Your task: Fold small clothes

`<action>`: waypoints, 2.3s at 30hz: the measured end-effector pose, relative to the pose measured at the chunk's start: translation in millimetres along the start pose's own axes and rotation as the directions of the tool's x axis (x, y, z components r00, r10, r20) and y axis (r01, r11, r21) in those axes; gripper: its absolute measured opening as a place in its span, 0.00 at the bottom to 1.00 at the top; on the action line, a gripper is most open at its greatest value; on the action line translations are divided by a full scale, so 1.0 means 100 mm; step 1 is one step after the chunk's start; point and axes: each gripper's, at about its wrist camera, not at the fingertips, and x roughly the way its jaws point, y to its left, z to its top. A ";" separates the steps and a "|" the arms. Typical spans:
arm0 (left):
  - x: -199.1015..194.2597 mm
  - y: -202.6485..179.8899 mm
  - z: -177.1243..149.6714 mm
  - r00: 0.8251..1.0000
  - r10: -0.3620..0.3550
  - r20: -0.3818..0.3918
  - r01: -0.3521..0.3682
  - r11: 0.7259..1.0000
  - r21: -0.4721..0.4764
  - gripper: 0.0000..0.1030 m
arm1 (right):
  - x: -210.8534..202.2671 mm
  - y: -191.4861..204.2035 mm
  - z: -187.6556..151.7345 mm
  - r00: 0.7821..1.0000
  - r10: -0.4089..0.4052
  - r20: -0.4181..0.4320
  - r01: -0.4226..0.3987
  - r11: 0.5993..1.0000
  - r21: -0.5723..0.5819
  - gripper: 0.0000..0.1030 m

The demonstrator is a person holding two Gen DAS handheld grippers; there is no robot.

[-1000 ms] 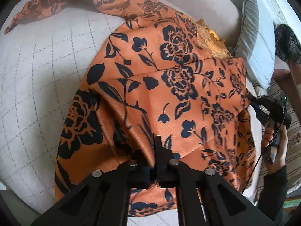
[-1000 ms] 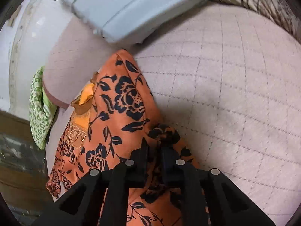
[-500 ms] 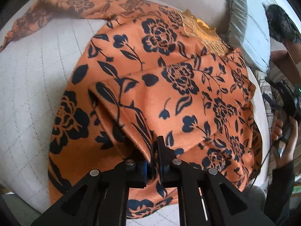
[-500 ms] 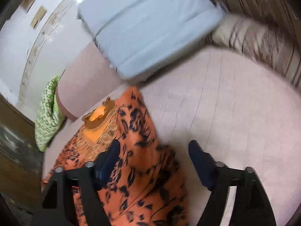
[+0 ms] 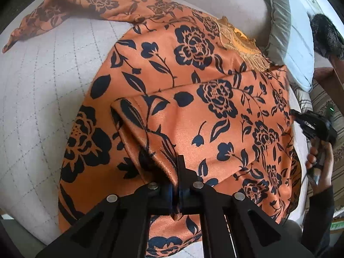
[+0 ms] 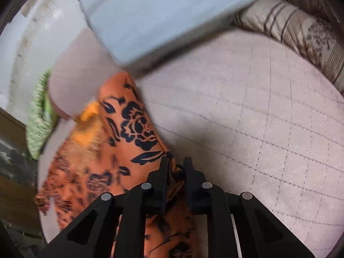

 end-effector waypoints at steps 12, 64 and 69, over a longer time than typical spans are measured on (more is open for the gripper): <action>-0.86 0.46 0.19 0.971 -0.084 0.226 0.117 0.984 -0.134 0.47 | -1.05 1.05 -0.62 0.966 0.232 0.117 -0.220 0.970 -0.103 0.58; 0.31 -1.39 0.40 0.947 0.004 0.321 -0.241 0.668 0.704 0.05 | -0.26 0.98 -0.84 0.817 0.565 -0.111 -0.567 0.824 0.021 0.64; 0.04 -1.24 0.21 0.970 -0.002 0.242 -0.168 0.714 0.680 0.20 | -0.05 1.10 -1.00 0.803 0.563 -0.195 -0.579 0.815 -0.036 0.65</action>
